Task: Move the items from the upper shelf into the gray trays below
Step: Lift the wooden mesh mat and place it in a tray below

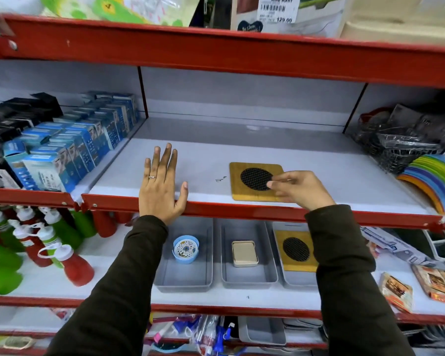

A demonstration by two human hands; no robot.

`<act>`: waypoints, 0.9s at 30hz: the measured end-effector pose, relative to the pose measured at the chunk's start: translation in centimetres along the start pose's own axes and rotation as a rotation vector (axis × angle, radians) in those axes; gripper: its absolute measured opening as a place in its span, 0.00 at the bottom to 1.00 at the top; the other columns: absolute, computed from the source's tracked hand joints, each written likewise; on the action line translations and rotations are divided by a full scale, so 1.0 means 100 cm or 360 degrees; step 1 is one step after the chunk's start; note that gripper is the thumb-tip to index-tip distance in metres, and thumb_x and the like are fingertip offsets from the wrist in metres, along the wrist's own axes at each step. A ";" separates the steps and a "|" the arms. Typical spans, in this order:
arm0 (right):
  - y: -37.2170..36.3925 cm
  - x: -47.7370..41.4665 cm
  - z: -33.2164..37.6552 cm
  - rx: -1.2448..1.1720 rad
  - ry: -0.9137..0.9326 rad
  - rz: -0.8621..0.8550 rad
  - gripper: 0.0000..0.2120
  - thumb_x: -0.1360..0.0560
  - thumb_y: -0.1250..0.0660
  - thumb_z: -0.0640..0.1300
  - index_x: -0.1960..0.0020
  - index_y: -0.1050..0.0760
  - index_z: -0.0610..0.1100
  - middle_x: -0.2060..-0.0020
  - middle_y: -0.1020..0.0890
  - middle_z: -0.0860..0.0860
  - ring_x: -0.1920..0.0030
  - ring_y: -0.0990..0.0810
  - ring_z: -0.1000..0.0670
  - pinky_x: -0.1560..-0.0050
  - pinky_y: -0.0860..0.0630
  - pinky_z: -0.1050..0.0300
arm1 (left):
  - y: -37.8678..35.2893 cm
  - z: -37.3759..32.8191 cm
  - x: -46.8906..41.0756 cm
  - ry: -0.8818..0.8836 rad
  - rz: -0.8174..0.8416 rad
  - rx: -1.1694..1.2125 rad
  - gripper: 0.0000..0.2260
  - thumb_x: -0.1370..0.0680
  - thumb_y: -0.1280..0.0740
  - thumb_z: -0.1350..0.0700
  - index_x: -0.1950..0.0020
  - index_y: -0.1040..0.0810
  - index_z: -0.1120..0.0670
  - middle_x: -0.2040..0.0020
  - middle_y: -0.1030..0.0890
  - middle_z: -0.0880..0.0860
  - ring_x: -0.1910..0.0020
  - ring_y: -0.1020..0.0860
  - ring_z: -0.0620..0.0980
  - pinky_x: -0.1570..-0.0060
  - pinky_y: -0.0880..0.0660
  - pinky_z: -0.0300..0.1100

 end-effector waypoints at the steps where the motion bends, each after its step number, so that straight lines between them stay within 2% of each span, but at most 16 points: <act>1: 0.013 -0.008 -0.007 0.0085 -0.0032 -0.0092 0.18 0.33 0.23 0.50 0.48 0.17 0.42 0.51 0.14 0.43 0.50 0.15 0.42 0.43 0.19 0.46 | 0.001 -0.001 0.000 -0.0009 0.0018 0.0010 0.34 0.22 0.47 0.45 0.19 0.50 0.57 0.18 0.50 0.56 0.19 0.53 0.55 0.20 0.54 0.54; 3: 0.032 -0.021 -0.021 0.0242 -0.0125 -0.0230 0.18 0.33 0.23 0.51 0.48 0.17 0.41 0.52 0.15 0.43 0.51 0.16 0.42 0.43 0.20 0.45 | 0.004 -0.005 0.000 -0.0032 0.0030 0.0078 0.32 0.22 0.46 0.45 0.20 0.45 0.55 0.19 0.43 0.54 0.19 0.47 0.54 0.20 0.51 0.56; 5: 0.043 -0.029 -0.034 0.0357 -0.0238 -0.0305 0.17 0.32 0.24 0.49 0.47 0.17 0.39 0.50 0.15 0.42 0.49 0.17 0.41 0.42 0.20 0.46 | 0.015 -0.026 -0.004 -0.0086 0.0006 0.0230 0.26 0.21 0.44 0.45 0.24 0.33 0.53 0.28 0.27 0.54 0.27 0.30 0.53 0.23 0.41 0.53; 6: 0.045 -0.031 -0.037 0.0411 -0.0279 -0.0314 0.16 0.31 0.26 0.48 0.48 0.17 0.39 0.50 0.15 0.42 0.49 0.17 0.41 0.42 0.20 0.46 | 0.020 -0.041 -0.010 -0.0104 0.0004 0.0330 0.22 0.20 0.43 0.46 0.29 0.27 0.52 0.36 0.20 0.53 0.36 0.23 0.52 0.29 0.33 0.50; 8: 0.044 -0.034 -0.042 0.0487 -0.0339 -0.0305 0.13 0.29 0.27 0.47 0.51 0.17 0.37 0.52 0.15 0.41 0.50 0.17 0.40 0.43 0.20 0.48 | 0.025 -0.077 -0.023 -0.0070 0.0085 0.0504 0.17 0.20 0.43 0.48 0.43 0.18 0.52 0.49 0.14 0.55 0.50 0.18 0.55 0.46 0.25 0.45; 10: 0.042 -0.039 -0.047 0.0546 -0.0384 -0.0312 0.13 0.29 0.27 0.47 0.51 0.17 0.38 0.53 0.14 0.42 0.51 0.16 0.41 0.45 0.19 0.51 | 0.020 -0.104 -0.035 0.0099 0.0331 0.0609 0.18 0.20 0.45 0.49 0.50 0.17 0.56 0.52 0.15 0.59 0.52 0.18 0.60 0.51 0.23 0.46; 14: 0.040 -0.051 -0.054 0.0612 -0.0443 -0.0320 0.13 0.30 0.28 0.46 0.51 0.17 0.39 0.55 0.14 0.42 0.53 0.16 0.42 0.47 0.19 0.53 | -0.010 -0.122 -0.036 0.0583 0.0896 0.0755 0.17 0.20 0.44 0.54 0.42 0.21 0.62 0.41 0.20 0.63 0.42 0.22 0.63 0.42 0.26 0.47; 17: 0.040 -0.061 -0.063 0.0587 -0.0429 -0.0319 0.13 0.31 0.28 0.46 0.51 0.18 0.39 0.56 0.15 0.41 0.55 0.15 0.41 0.48 0.17 0.51 | -0.023 -0.119 -0.025 0.0901 0.0991 0.0979 0.17 0.21 0.42 0.53 0.39 0.23 0.62 0.40 0.21 0.62 0.41 0.22 0.62 0.40 0.25 0.46; 20: 0.042 -0.066 -0.073 0.0468 -0.0463 -0.0275 0.14 0.33 0.27 0.46 0.51 0.19 0.39 0.59 0.14 0.41 0.59 0.14 0.42 0.50 0.16 0.49 | -0.042 -0.109 -0.022 0.1155 0.1044 0.1338 0.19 0.28 0.39 0.53 0.42 0.22 0.62 0.44 0.18 0.60 0.46 0.18 0.62 0.41 0.20 0.49; 22: 0.044 -0.061 -0.076 0.0324 -0.0489 -0.0231 0.13 0.34 0.26 0.43 0.53 0.19 0.37 0.63 0.14 0.41 0.62 0.13 0.42 0.51 0.16 0.47 | -0.067 -0.102 -0.024 0.1237 0.1065 0.1499 0.20 0.32 0.38 0.55 0.43 0.22 0.64 0.48 0.16 0.61 0.51 0.16 0.60 0.46 0.18 0.53; 23: 0.046 -0.060 -0.079 0.0224 -0.0499 -0.0194 0.12 0.34 0.25 0.41 0.54 0.19 0.35 0.66 0.15 0.41 0.63 0.13 0.42 0.50 0.16 0.47 | -0.066 -0.105 -0.021 0.1288 0.1078 0.1580 0.18 0.31 0.37 0.59 0.45 0.23 0.65 0.51 0.16 0.62 0.55 0.15 0.59 0.51 0.16 0.54; 25: 0.050 -0.053 -0.080 -0.0007 -0.0507 -0.0113 0.12 0.34 0.25 0.35 0.52 0.18 0.31 0.66 0.16 0.40 0.66 0.16 0.43 0.49 0.17 0.48 | -0.042 -0.114 -0.015 0.1395 0.1035 0.1722 0.04 0.26 0.36 0.67 0.53 0.24 0.66 0.60 0.19 0.60 0.64 0.18 0.53 0.64 0.16 0.45; 27: 0.062 -0.043 -0.080 -0.0232 -0.0482 -0.0082 0.15 0.34 0.25 0.32 0.48 0.20 0.28 0.61 0.17 0.36 0.64 0.18 0.45 0.47 0.18 0.48 | -0.028 -0.127 -0.010 0.1457 0.1033 0.1861 0.04 0.24 0.35 0.70 0.57 0.24 0.63 0.64 0.22 0.57 0.66 0.22 0.49 0.75 0.20 0.37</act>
Point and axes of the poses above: each hand's wrist, its own x-axis away from the middle knuckle, its own y-axis out of the back of the hand, z = x × y, the point moved 9 cm from there along -x, towards the middle knuckle
